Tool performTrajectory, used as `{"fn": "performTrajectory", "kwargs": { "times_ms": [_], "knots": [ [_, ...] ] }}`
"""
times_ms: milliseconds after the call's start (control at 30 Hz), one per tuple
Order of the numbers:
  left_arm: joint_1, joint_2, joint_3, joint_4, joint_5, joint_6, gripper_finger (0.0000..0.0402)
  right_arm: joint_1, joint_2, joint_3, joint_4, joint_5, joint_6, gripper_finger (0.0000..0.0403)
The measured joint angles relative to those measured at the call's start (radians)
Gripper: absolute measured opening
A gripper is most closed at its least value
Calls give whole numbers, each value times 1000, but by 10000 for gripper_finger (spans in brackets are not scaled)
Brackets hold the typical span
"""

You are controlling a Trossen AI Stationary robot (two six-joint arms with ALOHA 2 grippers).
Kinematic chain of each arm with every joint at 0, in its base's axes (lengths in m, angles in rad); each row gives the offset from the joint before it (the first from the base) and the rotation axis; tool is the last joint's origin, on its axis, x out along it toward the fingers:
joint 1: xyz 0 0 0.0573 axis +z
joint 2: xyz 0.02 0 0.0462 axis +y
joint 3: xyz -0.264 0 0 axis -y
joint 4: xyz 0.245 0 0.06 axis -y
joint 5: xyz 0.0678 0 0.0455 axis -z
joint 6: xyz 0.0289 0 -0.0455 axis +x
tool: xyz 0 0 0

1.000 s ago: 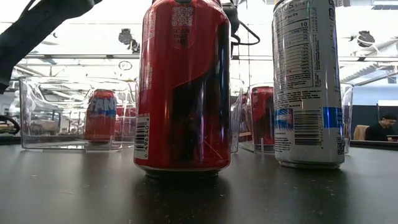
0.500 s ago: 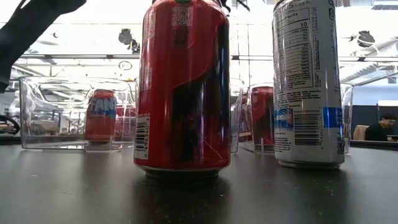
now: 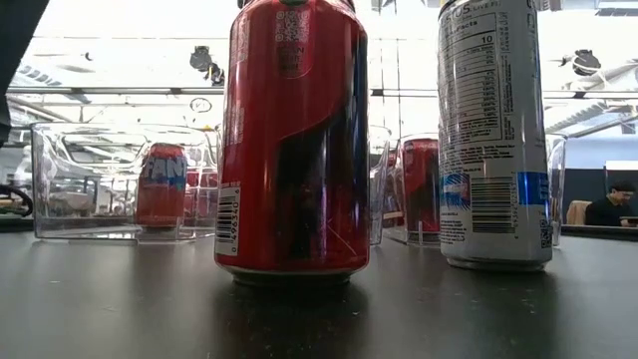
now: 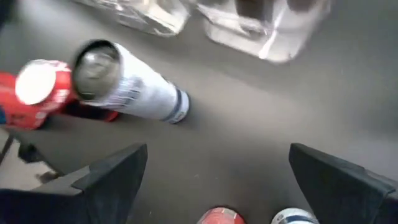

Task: Sort soda cans
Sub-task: Put the left white soda can into the middle transparent bin

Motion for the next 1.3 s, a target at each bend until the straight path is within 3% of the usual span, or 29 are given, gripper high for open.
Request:
{"fn": "performTrajectory", "kwargs": {
  "times_ms": [133, 333, 500, 667, 800, 1100, 1300],
  "knots": [
    [-120, -41, 0, 2, 24, -3, 316, -21, 0, 106, -32, 81, -148, 384],
    [-370, -46, -5, 23, -127, -55, 316, -84, 0, 201, 11, 123, -396, 384],
    [-541, -51, -133, 168, -205, -120, 316, -138, 0, 213, 98, 89, -563, 384],
    [-638, -74, -352, 398, -236, -127, 316, -185, 1, 213, 217, 53, -700, 384],
    [-651, -163, -569, 581, -251, -129, 316, -209, 1, 213, 262, 28, -746, 384],
    [-627, -617, -1154, 1016, -198, -131, 316, -256, 78, 214, 274, -89, -779, 384],
    [-627, -847, -1383, 1176, -170, -234, 316, -289, 108, 213, 271, -104, -784, 384]
  ]
}}
